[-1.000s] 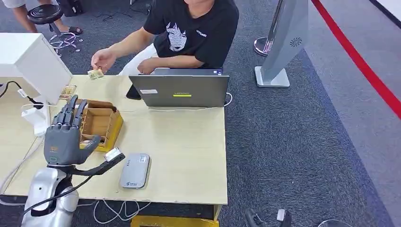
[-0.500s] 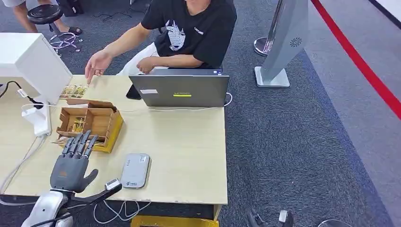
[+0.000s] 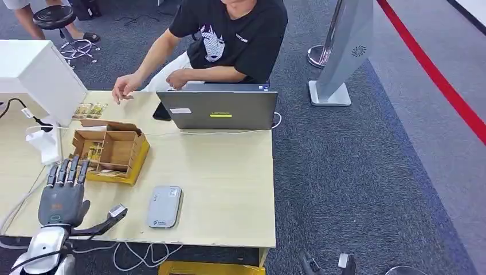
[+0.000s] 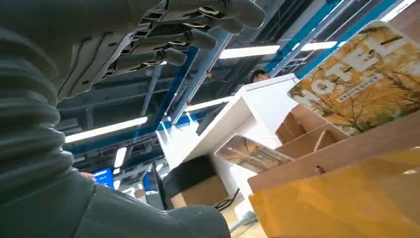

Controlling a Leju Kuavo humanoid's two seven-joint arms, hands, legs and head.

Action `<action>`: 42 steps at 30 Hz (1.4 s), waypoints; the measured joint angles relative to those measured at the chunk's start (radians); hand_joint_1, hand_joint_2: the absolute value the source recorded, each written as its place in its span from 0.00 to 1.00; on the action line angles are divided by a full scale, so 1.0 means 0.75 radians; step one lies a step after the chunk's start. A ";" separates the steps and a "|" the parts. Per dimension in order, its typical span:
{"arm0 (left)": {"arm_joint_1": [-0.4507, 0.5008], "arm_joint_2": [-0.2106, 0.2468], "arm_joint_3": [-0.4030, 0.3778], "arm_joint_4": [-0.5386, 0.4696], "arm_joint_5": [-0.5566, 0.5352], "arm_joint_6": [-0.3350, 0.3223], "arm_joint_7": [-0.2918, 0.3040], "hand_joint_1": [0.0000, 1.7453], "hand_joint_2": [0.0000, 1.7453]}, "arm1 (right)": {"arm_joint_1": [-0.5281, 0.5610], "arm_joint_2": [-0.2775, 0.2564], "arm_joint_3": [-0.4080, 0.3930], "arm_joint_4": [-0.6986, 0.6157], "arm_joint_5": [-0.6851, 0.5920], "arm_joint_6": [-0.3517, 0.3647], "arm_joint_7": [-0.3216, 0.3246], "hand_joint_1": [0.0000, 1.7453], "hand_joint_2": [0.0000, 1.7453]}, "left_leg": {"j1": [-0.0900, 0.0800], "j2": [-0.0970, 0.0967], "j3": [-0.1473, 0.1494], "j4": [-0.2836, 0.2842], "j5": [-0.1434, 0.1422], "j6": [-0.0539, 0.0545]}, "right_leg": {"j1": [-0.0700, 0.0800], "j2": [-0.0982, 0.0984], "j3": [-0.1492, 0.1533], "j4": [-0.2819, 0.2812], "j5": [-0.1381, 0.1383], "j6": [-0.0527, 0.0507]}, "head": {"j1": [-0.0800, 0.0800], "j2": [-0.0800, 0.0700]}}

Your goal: Pass the card to the sensor for recognition and then transmit it.

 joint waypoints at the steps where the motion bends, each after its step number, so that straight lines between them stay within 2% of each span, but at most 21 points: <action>1: -0.021 0.002 -0.015 0.021 0.000 -0.002 0.000 0.00 1.00 | -0.002 0.000 0.002 0.002 0.001 -0.001 0.001 0.00 1.00 | 0.000 0.000 0.000 0.000 0.000 0.000 | 0.000 0.000 0.000 0.000 0.000 0.000 | 0.000 0.000; 12: -0.221 -0.014 -0.117 0.285 -0.001 0.047 -0.015 0.00 1.00 | -0.014 0.000 0.025 0.014 0.008 -0.001 0.014 0.00 1.00 | 0.000 0.001 0.000 0.000 0.000 0.000 | 0.000 0.001 0.000 0.000 0.001 0.000 | 0.001 0.000; 30: -0.278 -0.041 -0.173 0.404 -0.001 0.053 -0.019 0.00 1.00 | -0.015 0.000 0.037 0.017 0.004 -0.017 0.018 0.00 1.00 | 0.000 0.001 0.000 0.000 0.000 0.000 | 0.000 0.001 -0.001 0.000 0.001 0.000 | -0.001 0.000; 31: -0.279 -0.041 -0.173 0.407 -0.001 0.056 -0.021 1.00 1.00 | -0.015 0.000 0.037 0.017 0.004 -0.016 0.018 0.00 1.00 | 0.000 0.001 0.000 0.000 0.000 0.000 | 0.000 0.001 -0.001 0.000 0.001 0.000 | 0.000 0.000; 37: -0.287 -0.050 -0.173 0.415 0.000 0.073 -0.082 1.00 1.00 | -0.015 0.000 0.037 0.017 -0.009 -0.016 0.018 0.00 1.00 | 0.000 0.001 0.000 0.000 0.000 0.000 | 0.000 0.001 -0.001 0.000 0.001 0.000 | 0.000 0.000; 42: -0.292 -0.059 -0.172 0.415 0.000 0.094 -0.101 1.00 1.00 | -0.015 -0.001 0.037 0.017 -0.010 -0.016 0.017 0.00 1.00 | 0.000 0.001 0.000 0.000 0.000 0.000 | 0.000 0.001 0.000 0.000 0.001 0.000 | 0.000 0.000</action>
